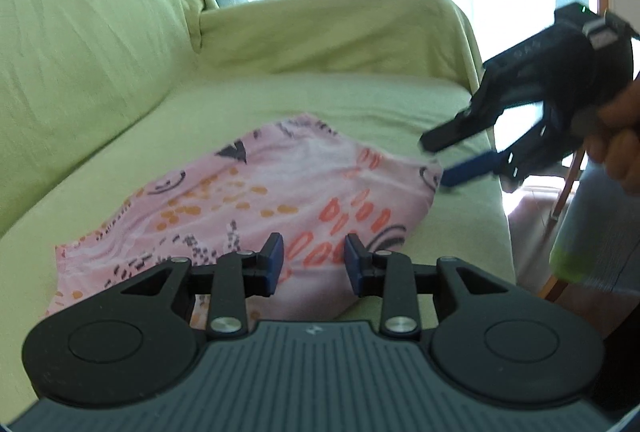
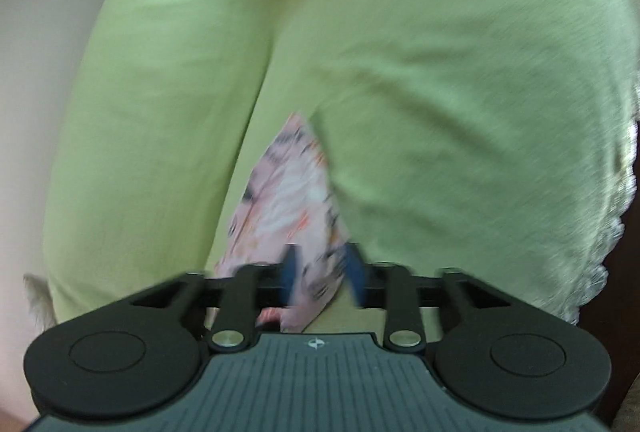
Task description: Fold clothes
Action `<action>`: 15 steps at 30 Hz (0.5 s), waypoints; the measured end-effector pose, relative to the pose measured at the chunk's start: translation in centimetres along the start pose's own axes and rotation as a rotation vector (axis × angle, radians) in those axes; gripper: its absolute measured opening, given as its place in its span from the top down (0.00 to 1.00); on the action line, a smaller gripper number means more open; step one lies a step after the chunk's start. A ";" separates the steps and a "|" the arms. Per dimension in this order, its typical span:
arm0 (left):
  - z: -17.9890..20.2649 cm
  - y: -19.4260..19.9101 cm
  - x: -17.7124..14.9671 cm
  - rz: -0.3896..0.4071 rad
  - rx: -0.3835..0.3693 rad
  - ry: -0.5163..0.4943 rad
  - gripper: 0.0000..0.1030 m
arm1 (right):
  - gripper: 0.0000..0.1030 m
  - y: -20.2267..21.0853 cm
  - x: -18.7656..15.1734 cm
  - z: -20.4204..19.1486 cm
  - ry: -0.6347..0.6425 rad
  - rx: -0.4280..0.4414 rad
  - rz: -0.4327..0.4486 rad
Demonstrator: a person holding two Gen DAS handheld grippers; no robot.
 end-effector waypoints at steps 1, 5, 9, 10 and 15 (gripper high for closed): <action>0.1 -0.2 -0.1 -0.005 -0.008 0.009 0.72 | 0.57 -0.3 -0.4 -0.3 -0.001 0.013 -0.020; 0.6 -1.1 -1.2 -0.012 -0.014 -0.020 0.70 | 0.56 -2.7 -2.7 -1.0 0.016 -0.002 -0.105; -0.3 -0.9 -1.4 -0.026 -0.015 -0.009 0.68 | 0.90 -3.2 -2.2 -0.2 0.026 -0.059 -0.064; -0.5 -0.7 -1.4 -0.029 -0.014 -0.015 0.68 | 0.91 -2.7 -1.8 0.2 0.020 -0.070 -0.041; -1.4 0.7 -1.6 -0.031 0.000 0.003 0.68 | 1.00 1.0 1.4 2.5 0.013 -0.161 0.106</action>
Point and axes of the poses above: each gripper's, at about its wrist camera, not at the fingertips, and y roughly against the way its jaws point, z to its right, x to its top, the point moved 9 cm from there along -y, roughly the way its jaws point, and after that the axes turned 8 degrees about z, right-handed, at the moved point
